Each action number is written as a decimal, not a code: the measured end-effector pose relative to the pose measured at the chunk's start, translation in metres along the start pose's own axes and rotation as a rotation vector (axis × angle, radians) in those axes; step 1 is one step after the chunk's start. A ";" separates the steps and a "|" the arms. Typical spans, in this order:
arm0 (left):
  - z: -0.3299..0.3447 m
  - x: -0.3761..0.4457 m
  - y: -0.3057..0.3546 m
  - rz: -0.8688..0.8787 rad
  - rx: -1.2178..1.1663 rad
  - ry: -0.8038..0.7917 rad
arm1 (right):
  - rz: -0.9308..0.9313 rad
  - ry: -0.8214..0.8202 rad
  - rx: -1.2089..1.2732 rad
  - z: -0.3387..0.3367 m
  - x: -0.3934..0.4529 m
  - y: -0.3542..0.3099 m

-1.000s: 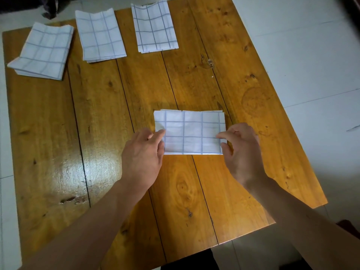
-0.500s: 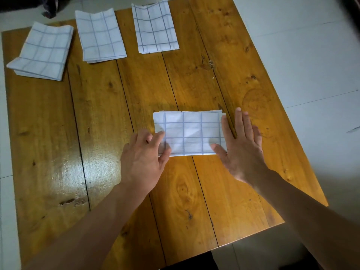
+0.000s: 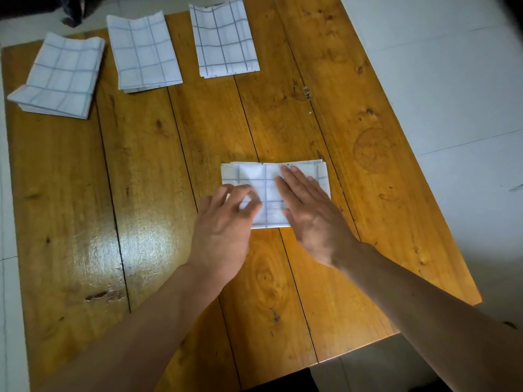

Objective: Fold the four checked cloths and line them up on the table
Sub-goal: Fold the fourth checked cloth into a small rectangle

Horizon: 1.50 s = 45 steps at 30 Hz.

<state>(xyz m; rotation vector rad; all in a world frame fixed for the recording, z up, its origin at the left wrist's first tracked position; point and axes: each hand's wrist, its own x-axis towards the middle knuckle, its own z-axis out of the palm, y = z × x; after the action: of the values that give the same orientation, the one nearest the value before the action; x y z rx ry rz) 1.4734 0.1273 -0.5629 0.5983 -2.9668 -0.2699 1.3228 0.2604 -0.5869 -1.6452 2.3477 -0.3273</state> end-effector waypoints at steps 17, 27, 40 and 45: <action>0.034 0.012 -0.003 -0.013 -0.034 -0.152 | 0.098 -0.125 -0.086 -0.005 0.006 0.006; 0.030 0.007 -0.016 -0.131 0.028 -0.193 | 0.183 -0.147 -0.138 -0.013 -0.003 0.033; -0.004 0.004 -0.010 0.082 -0.031 -0.169 | -0.007 0.176 -0.056 -0.009 -0.031 0.016; -0.008 0.014 -0.006 0.155 0.125 -0.200 | 0.037 0.080 -0.038 -0.017 -0.038 0.029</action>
<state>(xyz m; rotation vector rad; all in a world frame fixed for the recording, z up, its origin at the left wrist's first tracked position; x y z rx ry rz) 1.4641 0.1149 -0.5552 0.3692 -3.2210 -0.1396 1.3039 0.3069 -0.5769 -1.6325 2.4536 -0.3492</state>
